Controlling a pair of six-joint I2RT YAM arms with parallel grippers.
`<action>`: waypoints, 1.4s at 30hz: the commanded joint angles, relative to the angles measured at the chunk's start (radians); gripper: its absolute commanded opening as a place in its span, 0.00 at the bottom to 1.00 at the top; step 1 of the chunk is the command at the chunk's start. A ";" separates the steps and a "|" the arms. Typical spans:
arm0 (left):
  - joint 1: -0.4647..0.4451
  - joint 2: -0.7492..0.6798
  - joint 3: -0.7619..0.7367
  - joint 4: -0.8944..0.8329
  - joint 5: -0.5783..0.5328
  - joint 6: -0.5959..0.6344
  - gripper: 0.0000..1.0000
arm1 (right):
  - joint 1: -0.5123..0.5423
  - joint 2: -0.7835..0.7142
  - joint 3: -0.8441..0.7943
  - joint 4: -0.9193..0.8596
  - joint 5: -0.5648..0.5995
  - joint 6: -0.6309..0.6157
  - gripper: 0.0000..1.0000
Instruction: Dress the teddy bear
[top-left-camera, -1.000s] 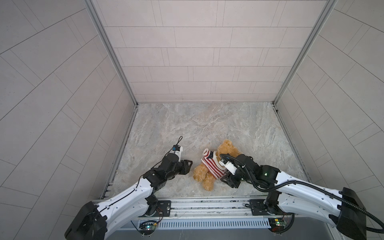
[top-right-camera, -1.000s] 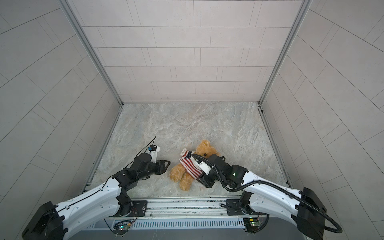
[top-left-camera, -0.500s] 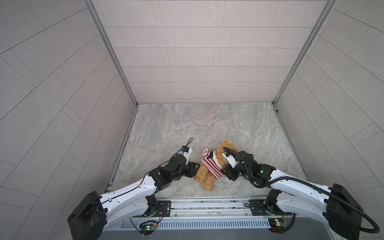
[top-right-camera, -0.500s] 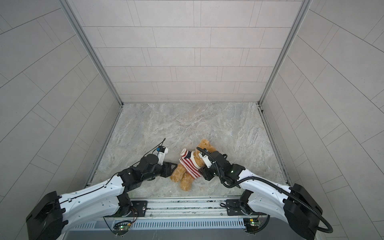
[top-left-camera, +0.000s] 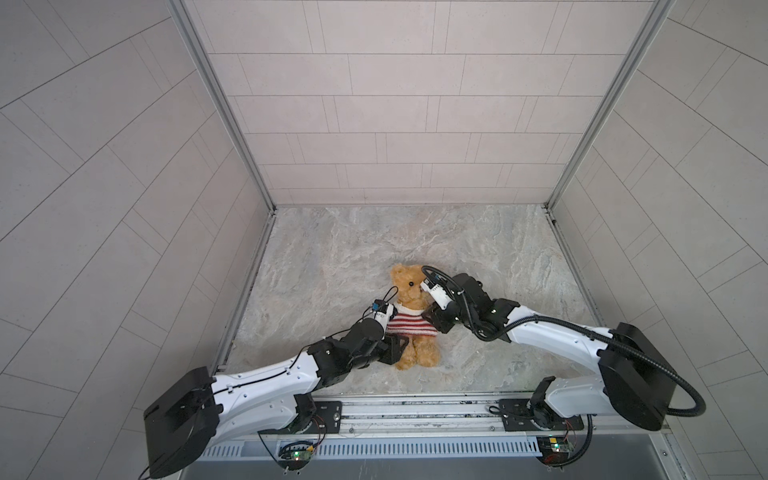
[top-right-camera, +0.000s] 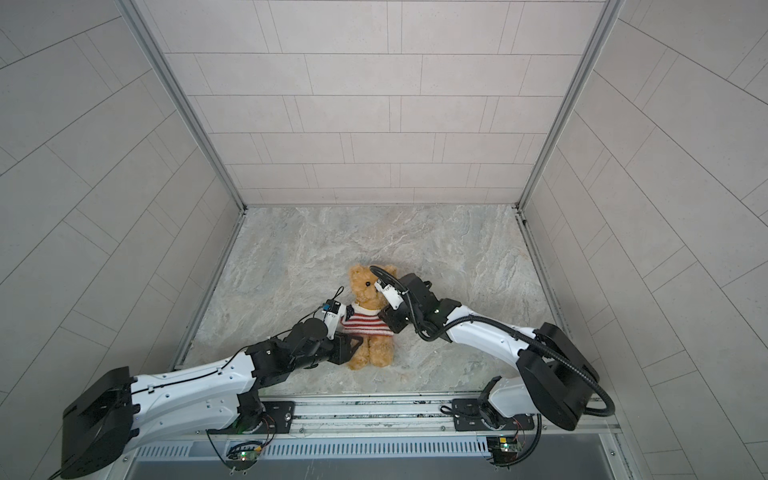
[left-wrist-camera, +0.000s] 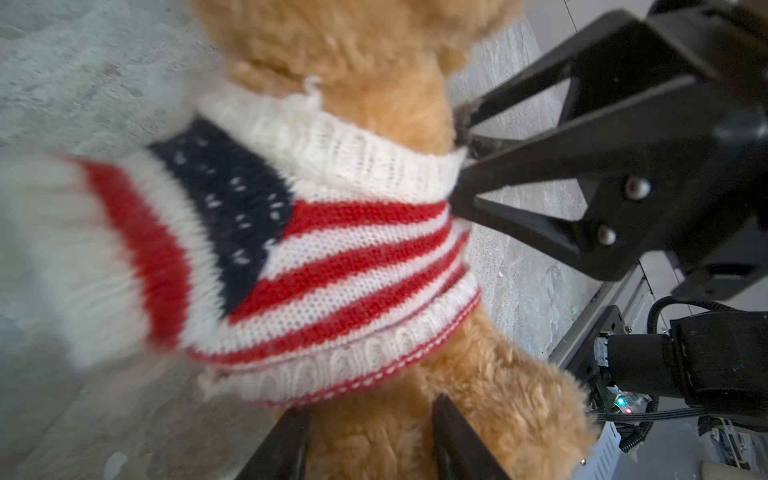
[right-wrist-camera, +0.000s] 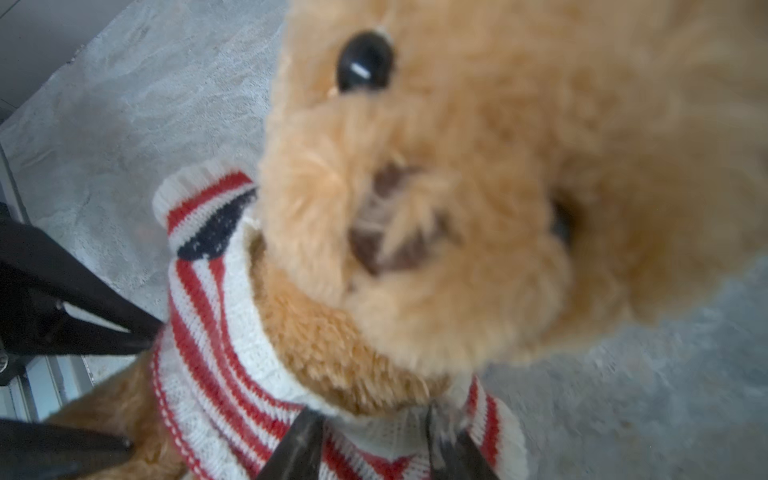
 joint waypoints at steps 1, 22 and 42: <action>-0.020 0.009 -0.042 0.073 -0.022 -0.047 0.51 | 0.002 0.073 0.083 0.038 -0.077 -0.017 0.47; 0.141 -0.373 -0.091 -0.157 0.049 0.026 0.57 | 0.240 -0.206 0.090 -0.219 0.237 0.003 0.62; 0.330 -0.046 0.198 -0.180 0.090 0.199 0.56 | 0.326 -0.201 0.006 -0.089 0.384 0.070 0.59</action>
